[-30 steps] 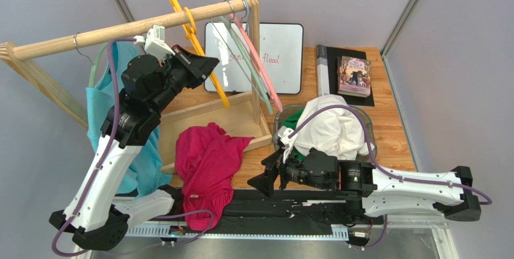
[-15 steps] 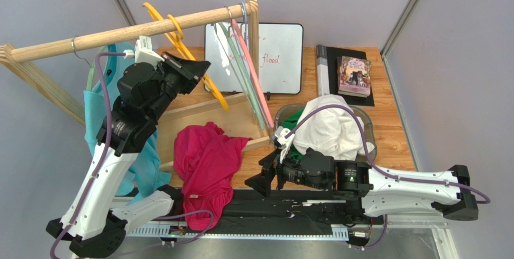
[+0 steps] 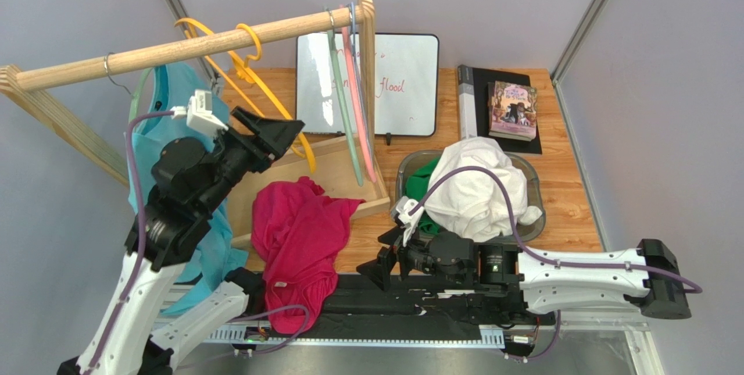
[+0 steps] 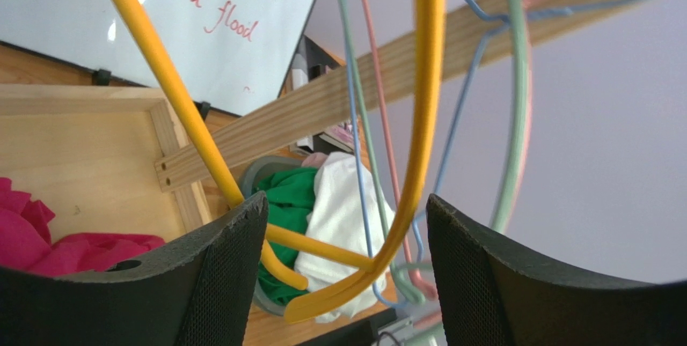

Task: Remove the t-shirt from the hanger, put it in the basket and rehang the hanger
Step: Hang the hanger back to the clothesline with the left arm, then place the tshirt into the basket

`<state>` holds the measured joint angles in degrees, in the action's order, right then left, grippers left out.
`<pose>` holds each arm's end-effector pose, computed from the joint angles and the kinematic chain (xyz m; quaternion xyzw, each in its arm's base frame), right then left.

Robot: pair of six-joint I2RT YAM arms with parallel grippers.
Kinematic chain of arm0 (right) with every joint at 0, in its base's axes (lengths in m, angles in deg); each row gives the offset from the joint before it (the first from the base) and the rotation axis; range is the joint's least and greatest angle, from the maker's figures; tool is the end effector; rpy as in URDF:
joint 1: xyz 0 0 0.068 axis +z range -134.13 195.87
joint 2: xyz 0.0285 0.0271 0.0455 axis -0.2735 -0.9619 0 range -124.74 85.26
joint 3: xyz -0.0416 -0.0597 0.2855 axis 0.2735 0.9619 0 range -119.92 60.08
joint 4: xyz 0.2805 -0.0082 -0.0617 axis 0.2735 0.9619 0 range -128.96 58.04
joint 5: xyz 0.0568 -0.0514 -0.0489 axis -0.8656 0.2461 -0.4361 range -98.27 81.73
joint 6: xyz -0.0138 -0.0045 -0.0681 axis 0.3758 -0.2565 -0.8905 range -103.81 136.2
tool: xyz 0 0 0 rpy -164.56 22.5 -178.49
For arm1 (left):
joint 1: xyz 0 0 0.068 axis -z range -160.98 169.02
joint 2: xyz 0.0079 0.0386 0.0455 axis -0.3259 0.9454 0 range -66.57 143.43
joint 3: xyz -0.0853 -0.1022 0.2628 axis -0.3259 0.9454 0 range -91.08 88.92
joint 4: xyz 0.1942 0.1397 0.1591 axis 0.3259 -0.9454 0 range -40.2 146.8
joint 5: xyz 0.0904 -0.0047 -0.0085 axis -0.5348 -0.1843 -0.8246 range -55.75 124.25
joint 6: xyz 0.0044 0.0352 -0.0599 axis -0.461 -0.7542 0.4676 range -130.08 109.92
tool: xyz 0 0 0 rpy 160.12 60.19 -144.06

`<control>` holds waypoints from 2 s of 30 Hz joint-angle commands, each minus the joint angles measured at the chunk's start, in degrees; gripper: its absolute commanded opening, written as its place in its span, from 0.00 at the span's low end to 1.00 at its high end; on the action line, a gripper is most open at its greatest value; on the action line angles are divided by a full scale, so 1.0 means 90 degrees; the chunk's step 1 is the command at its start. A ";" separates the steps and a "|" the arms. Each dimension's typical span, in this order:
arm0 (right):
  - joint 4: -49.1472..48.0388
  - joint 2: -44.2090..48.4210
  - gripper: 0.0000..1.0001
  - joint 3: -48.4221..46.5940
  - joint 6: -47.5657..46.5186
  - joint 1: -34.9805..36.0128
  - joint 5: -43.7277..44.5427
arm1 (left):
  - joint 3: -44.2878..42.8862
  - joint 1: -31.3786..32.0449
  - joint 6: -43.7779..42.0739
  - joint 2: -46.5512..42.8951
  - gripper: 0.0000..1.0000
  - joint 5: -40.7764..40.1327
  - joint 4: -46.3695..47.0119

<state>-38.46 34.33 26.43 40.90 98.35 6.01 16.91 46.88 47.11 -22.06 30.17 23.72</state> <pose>0.0452 0.2362 0.2728 -0.3231 0.7373 0.4110 0.4279 0.1429 -0.0710 0.4805 -0.2106 0.7100 -0.4344 0.5127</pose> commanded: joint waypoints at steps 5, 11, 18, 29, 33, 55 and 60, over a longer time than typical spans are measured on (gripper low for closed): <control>-0.2378 -0.2462 1.00 -0.0361 -0.0411 0.0035 0.0229 | 0.0852 -0.0029 -0.1042 -0.1672 0.77 0.1478 -0.0718; -0.3169 -0.4833 1.00 -0.1319 -0.0051 0.0084 -0.0015 | 0.0697 -0.0029 -0.1490 -0.2308 0.76 0.1275 -0.1977; -0.2556 -0.6349 1.00 -0.2500 -0.0587 0.0650 0.0307 | 0.0296 -0.0029 -0.1764 -0.2894 0.76 0.0668 -0.2555; -0.1442 -0.5856 0.29 -0.2044 0.0223 0.0982 0.3342 | 0.0090 -0.0029 -0.1911 -0.3276 0.76 0.0248 -0.2848; -0.1286 -0.4568 0.05 -0.1497 0.0058 0.0807 0.4280 | 0.0130 -0.0029 -0.1901 -0.3276 0.75 0.0228 -0.2828; 0.2191 0.0230 0.00 -0.4636 -0.2208 -0.3441 0.2251 | -0.0016 -0.0029 -0.1618 -0.3598 0.71 -0.0611 -0.2965; 0.2182 0.0279 0.00 -0.5469 -0.2529 -0.3656 0.2240 | -0.0134 -0.0029 -0.1589 -0.3540 0.71 -0.0699 -0.3024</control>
<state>-18.16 35.53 -15.17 22.96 66.81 26.99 17.50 46.88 32.24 -54.56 25.32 -2.69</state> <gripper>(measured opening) 0.023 0.709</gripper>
